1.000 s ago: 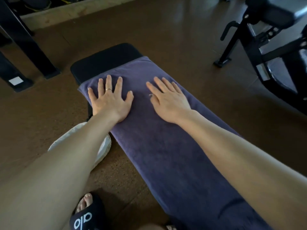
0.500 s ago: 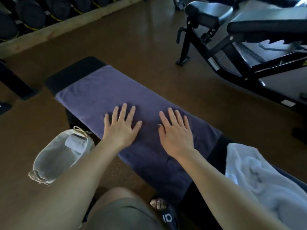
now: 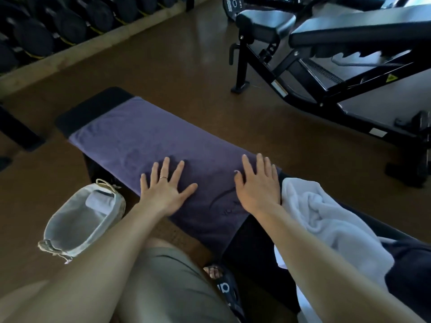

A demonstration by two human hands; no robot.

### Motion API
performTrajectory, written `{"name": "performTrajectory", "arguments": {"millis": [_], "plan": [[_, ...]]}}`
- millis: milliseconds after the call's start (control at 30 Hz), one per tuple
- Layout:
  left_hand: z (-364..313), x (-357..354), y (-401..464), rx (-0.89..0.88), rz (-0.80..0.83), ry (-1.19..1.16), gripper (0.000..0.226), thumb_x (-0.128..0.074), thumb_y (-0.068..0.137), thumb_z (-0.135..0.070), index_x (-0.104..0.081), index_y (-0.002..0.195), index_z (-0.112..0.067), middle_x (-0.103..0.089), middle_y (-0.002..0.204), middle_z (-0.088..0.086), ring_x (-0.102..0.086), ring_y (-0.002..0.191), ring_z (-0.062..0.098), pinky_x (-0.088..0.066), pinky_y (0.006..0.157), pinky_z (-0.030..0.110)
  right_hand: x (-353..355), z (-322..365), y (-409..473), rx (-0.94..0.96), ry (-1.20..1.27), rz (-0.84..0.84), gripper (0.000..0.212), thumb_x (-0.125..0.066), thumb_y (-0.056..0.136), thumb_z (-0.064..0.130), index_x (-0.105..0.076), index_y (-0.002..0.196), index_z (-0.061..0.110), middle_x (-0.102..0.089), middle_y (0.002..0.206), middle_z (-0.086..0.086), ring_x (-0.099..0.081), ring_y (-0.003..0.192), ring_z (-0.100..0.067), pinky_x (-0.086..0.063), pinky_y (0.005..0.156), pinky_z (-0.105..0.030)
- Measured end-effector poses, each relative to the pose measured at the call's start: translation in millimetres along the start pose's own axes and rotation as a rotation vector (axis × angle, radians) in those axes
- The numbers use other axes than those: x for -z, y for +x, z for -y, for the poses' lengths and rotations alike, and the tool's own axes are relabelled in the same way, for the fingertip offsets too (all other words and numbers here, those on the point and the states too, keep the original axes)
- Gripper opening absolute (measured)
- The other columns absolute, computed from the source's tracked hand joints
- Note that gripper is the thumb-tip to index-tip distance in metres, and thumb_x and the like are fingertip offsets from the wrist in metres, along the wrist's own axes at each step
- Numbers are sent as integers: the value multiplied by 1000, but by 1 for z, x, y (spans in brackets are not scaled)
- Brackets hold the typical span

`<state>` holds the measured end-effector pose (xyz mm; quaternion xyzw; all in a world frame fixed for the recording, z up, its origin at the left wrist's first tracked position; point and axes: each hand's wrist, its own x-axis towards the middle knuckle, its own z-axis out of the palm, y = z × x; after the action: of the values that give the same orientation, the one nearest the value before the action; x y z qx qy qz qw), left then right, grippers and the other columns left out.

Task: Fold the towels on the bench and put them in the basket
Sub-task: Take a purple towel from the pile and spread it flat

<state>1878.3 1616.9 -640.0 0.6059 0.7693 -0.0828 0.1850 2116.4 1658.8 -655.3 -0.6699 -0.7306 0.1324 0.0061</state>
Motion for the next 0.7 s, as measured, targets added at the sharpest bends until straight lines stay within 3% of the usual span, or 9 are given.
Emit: {"name": "performTrajectory", "arguments": {"millis": [233, 367, 533, 633, 700], "plan": [[-13, 12, -6, 61, 22, 53, 86, -26, 94, -78, 9, 162, -37, 19, 169, 9, 10, 156, 36, -1, 125, 56, 15, -5, 5, -148, 0, 24, 66, -20, 106, 54, -12, 163, 22, -25, 162, -24, -21, 150, -41, -9, 126, -51], [-47, 15, -20, -179, 39, 34, 92, -34, 91, -81, 11, 160, -42, 21, 169, 5, 14, 156, 29, 1, 125, 55, 21, -5, 12, -66, 25, -20, 66, -25, 106, 54, -23, 161, 15, -37, 156, -21, -33, 145, -38, -20, 123, -51], [-52, -10, -42, -248, 167, 132, 111, -41, 80, -90, 26, 155, -44, 41, 161, 2, 33, 150, 29, 11, 123, 59, 19, -28, 11, -106, -39, 86, 75, -18, 104, 64, -15, 162, 17, -32, 160, -21, -31, 147, -39, -20, 123, -50], [-58, -5, -52, -229, 195, 169, 118, -49, 80, -87, 25, 157, -37, 38, 162, 8, 29, 151, 34, 6, 124, 59, 24, -27, 13, -140, -101, 83, 80, -16, 103, 65, -13, 163, 12, -29, 161, -24, -29, 148, -42, -19, 124, -53], [-68, -4, -63, -265, 207, 187, 116, -50, 82, -84, 22, 159, -33, 35, 163, 11, 25, 153, 35, 2, 125, 57, 23, -19, 12, -30, -99, -12, 74, -19, 105, 60, -10, 163, 14, -25, 163, -23, -23, 151, -40, -16, 125, -53]]}}
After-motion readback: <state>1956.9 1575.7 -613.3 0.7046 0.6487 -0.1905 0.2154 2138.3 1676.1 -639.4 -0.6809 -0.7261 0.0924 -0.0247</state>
